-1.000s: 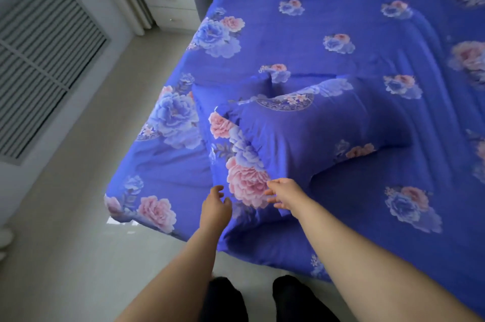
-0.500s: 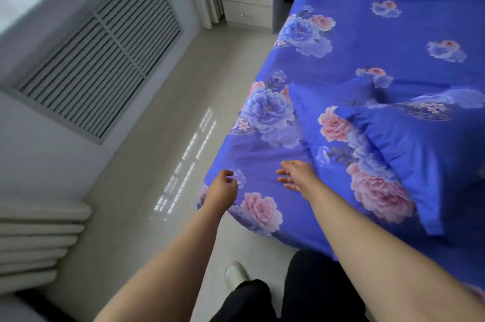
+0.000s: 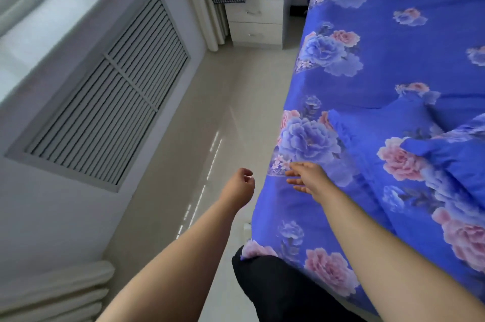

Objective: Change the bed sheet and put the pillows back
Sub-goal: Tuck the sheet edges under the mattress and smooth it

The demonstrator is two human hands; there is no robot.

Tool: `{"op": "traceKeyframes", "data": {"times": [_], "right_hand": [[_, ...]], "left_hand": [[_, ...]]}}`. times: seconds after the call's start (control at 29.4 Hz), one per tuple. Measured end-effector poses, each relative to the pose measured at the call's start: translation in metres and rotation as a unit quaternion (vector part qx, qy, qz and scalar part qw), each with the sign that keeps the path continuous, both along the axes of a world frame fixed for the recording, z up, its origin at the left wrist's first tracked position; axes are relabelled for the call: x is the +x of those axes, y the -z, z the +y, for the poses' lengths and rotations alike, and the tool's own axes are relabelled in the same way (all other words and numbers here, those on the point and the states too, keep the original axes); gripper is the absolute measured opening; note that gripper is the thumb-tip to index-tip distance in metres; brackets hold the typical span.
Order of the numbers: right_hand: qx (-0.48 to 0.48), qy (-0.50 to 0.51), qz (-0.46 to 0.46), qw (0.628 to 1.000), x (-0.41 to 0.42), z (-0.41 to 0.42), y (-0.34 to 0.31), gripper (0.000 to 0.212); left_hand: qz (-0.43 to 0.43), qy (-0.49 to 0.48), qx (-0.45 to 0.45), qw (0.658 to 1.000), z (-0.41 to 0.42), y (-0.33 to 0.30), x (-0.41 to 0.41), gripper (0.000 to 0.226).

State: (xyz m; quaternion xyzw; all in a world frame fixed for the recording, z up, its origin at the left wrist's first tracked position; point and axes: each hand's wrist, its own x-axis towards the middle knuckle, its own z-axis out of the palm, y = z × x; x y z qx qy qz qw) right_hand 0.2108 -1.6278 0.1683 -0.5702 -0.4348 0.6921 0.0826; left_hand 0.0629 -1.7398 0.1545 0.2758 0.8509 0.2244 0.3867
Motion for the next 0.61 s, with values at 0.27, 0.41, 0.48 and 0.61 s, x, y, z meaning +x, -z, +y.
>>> {"op": "traceKeyframes", "data": {"times": [0.27,0.41,0.48,0.61], "right_hand": [[-0.019,0.057,-0.017,0.998,-0.122,0.107,-0.012,0.012],[-0.009,0.075,-0.011,0.997,-0.167,0.162,-0.034,0.011],[0.0,0.089,-0.015,0.996,-0.192,0.194,-0.038,0.01],[0.023,0.129,-0.019,0.991,-0.254,0.27,-0.034,0.007]], "left_hand": [[0.037,0.045,-0.012,0.998,0.125,-0.01,-0.157,0.032],[0.015,0.064,-0.006,0.998,0.177,-0.014,-0.205,0.03],[0.002,0.08,0.0,0.997,0.211,-0.012,-0.23,0.029],[-0.007,0.119,0.016,0.993,0.298,0.001,-0.294,0.029]]}}
